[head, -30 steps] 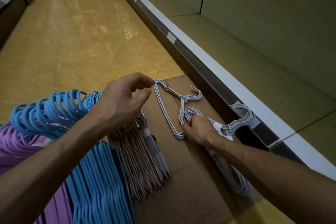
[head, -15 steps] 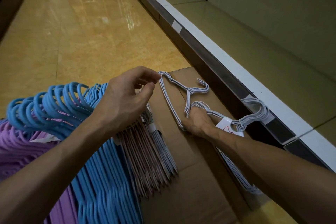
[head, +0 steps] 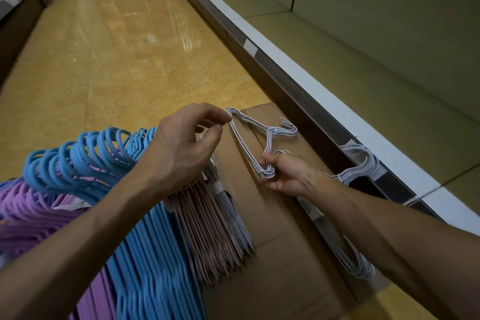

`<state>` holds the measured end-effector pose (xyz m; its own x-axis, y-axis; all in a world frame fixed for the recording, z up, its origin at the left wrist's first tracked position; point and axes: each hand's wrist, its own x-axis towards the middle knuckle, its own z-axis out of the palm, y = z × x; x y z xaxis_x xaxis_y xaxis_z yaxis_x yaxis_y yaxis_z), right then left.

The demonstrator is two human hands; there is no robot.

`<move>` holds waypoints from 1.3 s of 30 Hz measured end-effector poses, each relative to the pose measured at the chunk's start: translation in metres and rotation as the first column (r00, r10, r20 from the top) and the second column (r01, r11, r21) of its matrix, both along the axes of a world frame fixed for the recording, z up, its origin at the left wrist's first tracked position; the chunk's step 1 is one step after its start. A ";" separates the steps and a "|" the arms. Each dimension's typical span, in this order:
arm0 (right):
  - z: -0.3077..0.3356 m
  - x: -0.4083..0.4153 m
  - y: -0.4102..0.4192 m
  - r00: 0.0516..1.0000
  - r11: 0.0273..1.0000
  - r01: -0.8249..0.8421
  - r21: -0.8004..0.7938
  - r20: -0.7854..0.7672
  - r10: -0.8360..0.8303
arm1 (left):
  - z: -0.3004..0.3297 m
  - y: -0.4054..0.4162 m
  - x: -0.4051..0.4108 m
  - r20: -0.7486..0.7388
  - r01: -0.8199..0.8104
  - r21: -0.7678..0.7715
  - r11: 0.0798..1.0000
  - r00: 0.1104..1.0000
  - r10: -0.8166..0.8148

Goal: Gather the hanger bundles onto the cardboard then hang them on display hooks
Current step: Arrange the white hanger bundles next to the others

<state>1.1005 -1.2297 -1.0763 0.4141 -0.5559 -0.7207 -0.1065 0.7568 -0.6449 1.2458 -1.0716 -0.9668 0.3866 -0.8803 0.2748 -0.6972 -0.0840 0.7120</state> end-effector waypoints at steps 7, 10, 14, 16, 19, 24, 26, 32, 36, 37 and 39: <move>0.003 -0.010 0.010 0.985 0.978 -0.172 -0.122 -0.025 0.170 | -0.004 0.001 -0.001 0.009 -0.022 0.044 0.999 1.000 0.022; 0.006 -0.021 0.016 0.969 0.951 -0.246 -0.185 -0.040 0.243 | -0.003 -0.002 -0.003 0.015 -0.026 0.061 0.998 1.000 0.025; 0.013 -0.038 0.029 0.958 0.924 -0.288 -0.253 -0.065 0.281 | 0.002 -0.013 -0.008 0.005 -0.007 0.093 0.996 1.000 0.007; 0.016 -0.046 0.036 0.959 0.909 -0.283 -0.305 -0.086 0.269 | 0.006 -0.020 -0.012 -0.006 -0.002 0.115 0.993 1.000 0.003; 0.017 -0.055 0.043 0.956 0.864 -0.292 -0.410 -0.131 0.261 | 0.012 -0.032 -0.016 -0.050 0.013 0.160 0.987 0.999 -0.005; 0.020 -0.071 0.060 0.924 0.767 -0.382 -0.515 -0.209 0.319 | 0.020 -0.046 -0.027 -0.268 0.135 0.238 0.962 0.961 -0.069; 0.020 -0.076 0.066 0.902 0.702 -0.433 -0.566 -0.269 0.339 | 0.020 -0.050 -0.033 -0.338 0.180 0.255 0.950 0.937 -0.086; 0.028 -0.081 0.081 0.866 0.489 -0.499 -0.716 -0.392 0.310 | 0.024 -0.059 -0.048 -0.373 0.102 0.166 0.981 0.927 -0.034; 0.033 -0.078 0.080 0.866 0.536 -0.501 -0.680 -0.381 0.325 | 0.026 -0.057 -0.050 -0.409 0.103 0.142 0.984 0.912 -0.037; 0.034 -0.076 0.080 0.857 0.541 -0.515 -0.665 -0.382 0.346 | 0.027 -0.056 -0.050 -0.411 0.115 0.139 0.984 0.910 -0.048; 0.036 -0.072 0.079 0.854 0.565 -0.517 -0.643 -0.339 0.396 | 0.030 -0.054 -0.051 -0.418 0.148 0.128 0.981 0.905 -0.082</move>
<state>1.0287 -1.1507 -1.0406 0.6863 -0.6721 -0.2779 -0.4416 -0.0815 -0.8935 1.1952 -1.1260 -0.9372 0.3295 -0.9438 -0.0273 -0.3590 -0.1520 0.9209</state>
